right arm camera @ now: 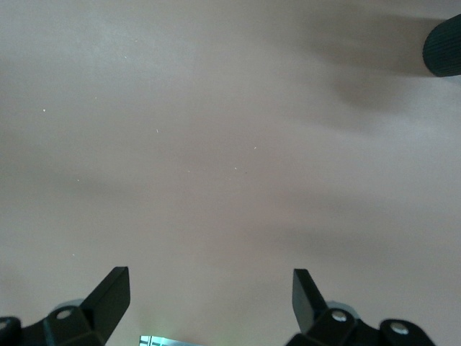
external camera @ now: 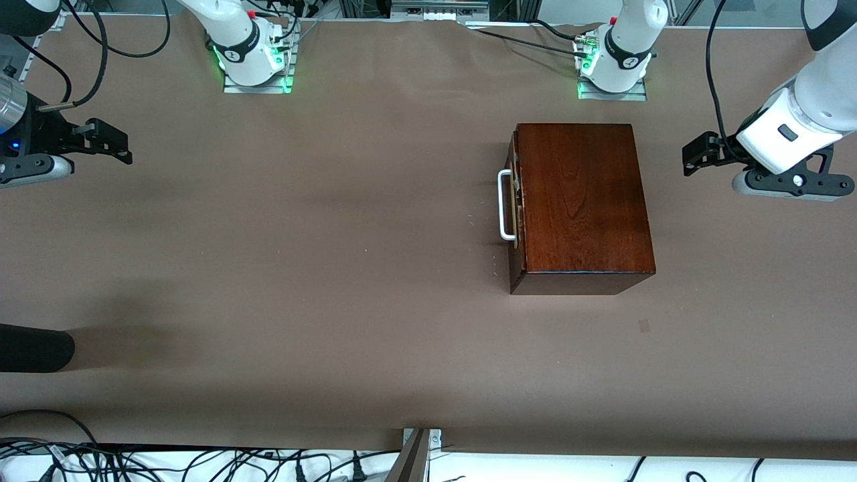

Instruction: Open drawer, take yellow block, close drawer

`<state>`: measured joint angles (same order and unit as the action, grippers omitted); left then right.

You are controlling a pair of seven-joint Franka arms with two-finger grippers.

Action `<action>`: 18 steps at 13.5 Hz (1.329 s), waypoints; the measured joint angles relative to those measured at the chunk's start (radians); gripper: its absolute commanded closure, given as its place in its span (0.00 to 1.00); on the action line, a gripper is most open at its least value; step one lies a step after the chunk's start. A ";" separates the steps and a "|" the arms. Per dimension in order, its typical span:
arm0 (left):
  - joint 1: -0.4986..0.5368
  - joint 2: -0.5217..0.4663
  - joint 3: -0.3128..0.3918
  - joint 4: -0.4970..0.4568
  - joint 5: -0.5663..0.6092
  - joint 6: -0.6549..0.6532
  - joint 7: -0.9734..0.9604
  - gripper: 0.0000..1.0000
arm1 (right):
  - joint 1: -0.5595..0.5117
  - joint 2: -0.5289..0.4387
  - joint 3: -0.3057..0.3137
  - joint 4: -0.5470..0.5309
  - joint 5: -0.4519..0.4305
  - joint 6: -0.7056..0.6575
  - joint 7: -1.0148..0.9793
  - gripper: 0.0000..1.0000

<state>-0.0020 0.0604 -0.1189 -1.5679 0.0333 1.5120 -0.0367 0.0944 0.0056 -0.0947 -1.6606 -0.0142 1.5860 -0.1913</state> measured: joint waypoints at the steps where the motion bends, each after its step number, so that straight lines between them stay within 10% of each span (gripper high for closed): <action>1: 0.000 0.000 0.000 0.000 0.000 -0.004 0.000 0.00 | 0.000 0.000 0.000 0.000 0.000 0.000 0.000 0.00; 18: -0.205 0.132 -0.027 0.000 -0.004 -0.004 -0.157 0.00 | 0.001 0.000 0.002 0.000 0.000 0.005 0.000 0.00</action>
<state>-0.2072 0.1928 -0.1463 -1.5680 0.0296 1.5083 -0.1937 0.0950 0.0056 -0.0923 -1.6604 -0.0142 1.5911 -0.1913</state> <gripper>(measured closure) 0.000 0.000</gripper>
